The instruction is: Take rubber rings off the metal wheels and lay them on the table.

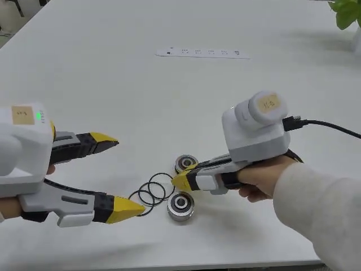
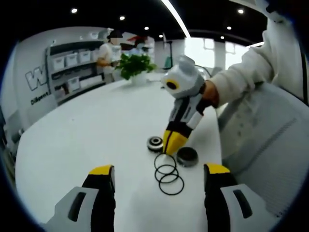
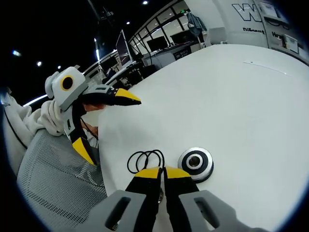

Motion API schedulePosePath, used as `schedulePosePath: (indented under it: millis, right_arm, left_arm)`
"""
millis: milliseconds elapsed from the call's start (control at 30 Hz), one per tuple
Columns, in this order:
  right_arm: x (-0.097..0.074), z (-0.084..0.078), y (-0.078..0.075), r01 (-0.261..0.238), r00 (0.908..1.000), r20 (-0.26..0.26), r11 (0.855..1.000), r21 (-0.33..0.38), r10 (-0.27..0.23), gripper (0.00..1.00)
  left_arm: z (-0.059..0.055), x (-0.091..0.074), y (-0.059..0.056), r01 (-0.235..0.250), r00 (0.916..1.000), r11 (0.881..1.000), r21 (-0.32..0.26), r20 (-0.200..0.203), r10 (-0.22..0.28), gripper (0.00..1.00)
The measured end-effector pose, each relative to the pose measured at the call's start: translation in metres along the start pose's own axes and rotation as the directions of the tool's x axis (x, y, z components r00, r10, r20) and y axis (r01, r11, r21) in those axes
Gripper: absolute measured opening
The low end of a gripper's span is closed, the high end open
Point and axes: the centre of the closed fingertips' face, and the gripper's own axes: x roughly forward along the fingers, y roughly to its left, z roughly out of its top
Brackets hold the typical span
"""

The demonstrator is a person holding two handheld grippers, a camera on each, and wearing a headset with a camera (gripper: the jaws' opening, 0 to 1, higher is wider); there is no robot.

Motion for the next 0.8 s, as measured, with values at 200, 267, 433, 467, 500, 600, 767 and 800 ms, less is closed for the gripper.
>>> schedulePosePath:
  millis: [200, 267, 433, 467, 500, 600, 767, 800]
  right_arm:
    - [-0.001, 0.001, -0.003, 0.014, 0.9999, -0.003, 1.000, -0.019, -0.014, 0.01]
    - [-0.001, 0.001, -0.003, 0.020, 0.9998, -0.010, 0.999, -0.035, -0.020, 0.02]
    - [-0.006, 0.006, -0.003, 0.025, 0.9997, -0.003, 0.998, -0.052, -0.025, 0.02]
    - [-0.008, 0.008, -0.004, 0.028, 0.9996, 0.006, 0.998, -0.052, -0.028, 0.02]
    - [-0.010, 0.010, -0.005, 0.032, 0.9994, 0.014, 0.998, -0.054, -0.031, 0.02]
    - [-0.015, 0.017, -0.008, 0.042, 0.9985, 0.037, 0.997, -0.058, -0.040, 0.03]
    - [-0.023, 0.025, -0.014, 0.068, 0.9957, 0.068, 0.995, -0.077, -0.062, 0.08]
    - [-0.024, 0.027, -0.014, 0.072, 0.9950, 0.076, 0.994, -0.081, -0.066, 0.08]
  left_arm:
    - [0.000, 0.000, 0.000, 0.000, 1.0000, 1.000, 0.001, -0.002, 0.000, 0.76]
    - [0.000, 0.000, 0.000, 0.000, 1.0000, 1.000, 0.001, -0.002, 0.000, 0.76]
    - [0.000, 0.000, 0.000, -0.001, 1.0000, 1.000, 0.002, -0.003, 0.001, 0.76]
    - [0.000, 0.000, 0.000, -0.001, 1.0000, 1.000, 0.002, -0.002, 0.001, 0.76]
    - [0.000, 0.000, 0.000, -0.001, 1.0000, 1.000, 0.002, -0.002, 0.001, 0.76]
    - [0.000, 0.000, 0.000, 0.001, 1.0000, 1.000, 0.004, -0.002, -0.001, 0.76]
    - [0.007, 0.000, 0.000, 0.004, 0.9999, 1.000, 0.007, 0.011, -0.004, 0.76]
    - [0.008, 0.000, 0.001, 0.004, 0.9999, 1.000, 0.008, 0.013, -0.004, 0.76]
